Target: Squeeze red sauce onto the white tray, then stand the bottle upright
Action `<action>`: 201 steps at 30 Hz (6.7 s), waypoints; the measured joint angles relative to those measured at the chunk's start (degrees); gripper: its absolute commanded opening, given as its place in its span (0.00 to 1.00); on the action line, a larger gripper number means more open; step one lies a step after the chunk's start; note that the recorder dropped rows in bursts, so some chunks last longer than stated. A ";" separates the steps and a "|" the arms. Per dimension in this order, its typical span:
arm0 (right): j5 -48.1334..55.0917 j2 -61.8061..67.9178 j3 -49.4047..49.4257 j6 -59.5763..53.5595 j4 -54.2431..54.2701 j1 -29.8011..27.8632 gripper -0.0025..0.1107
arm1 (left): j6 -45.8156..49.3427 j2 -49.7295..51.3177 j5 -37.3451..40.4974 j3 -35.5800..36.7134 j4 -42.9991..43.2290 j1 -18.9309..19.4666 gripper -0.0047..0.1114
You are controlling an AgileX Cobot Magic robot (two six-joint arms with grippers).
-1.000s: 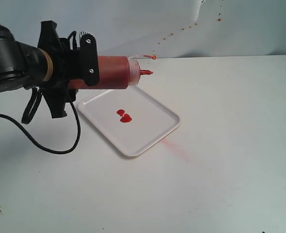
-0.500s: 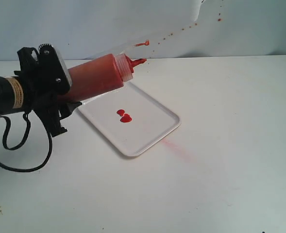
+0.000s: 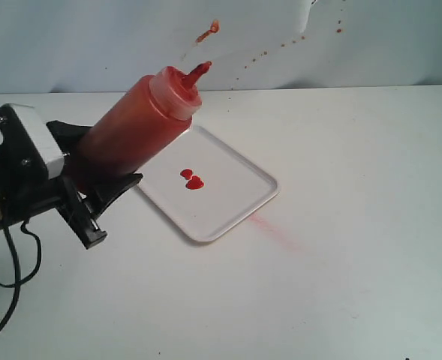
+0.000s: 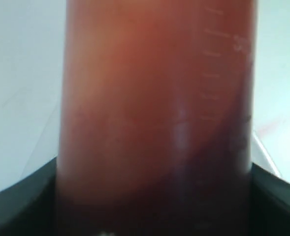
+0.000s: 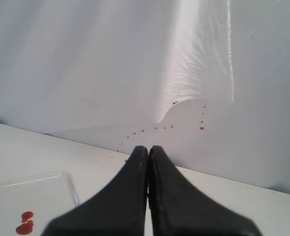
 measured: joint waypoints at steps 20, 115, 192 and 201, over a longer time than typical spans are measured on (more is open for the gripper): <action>17.64 0.00 2.29 0.00 0.24 0.00 0.29 | -7.02 -0.12 -15.16 7.37 -2.05 0.26 0.04; 48.68 37.35 -6.44 -13.92 -1.96 0.58 0.73 | -20.42 16.32 -14.30 -9.06 14.87 -14.12 0.04; 52.04 44.18 -9.26 -15.92 -2.85 0.58 0.02 | -20.33 16.62 -14.77 -9.19 14.25 -14.14 0.65; 47.85 44.78 -9.26 -15.92 -2.70 0.58 0.02 | -19.57 16.62 -15.86 -9.30 15.29 -14.24 0.94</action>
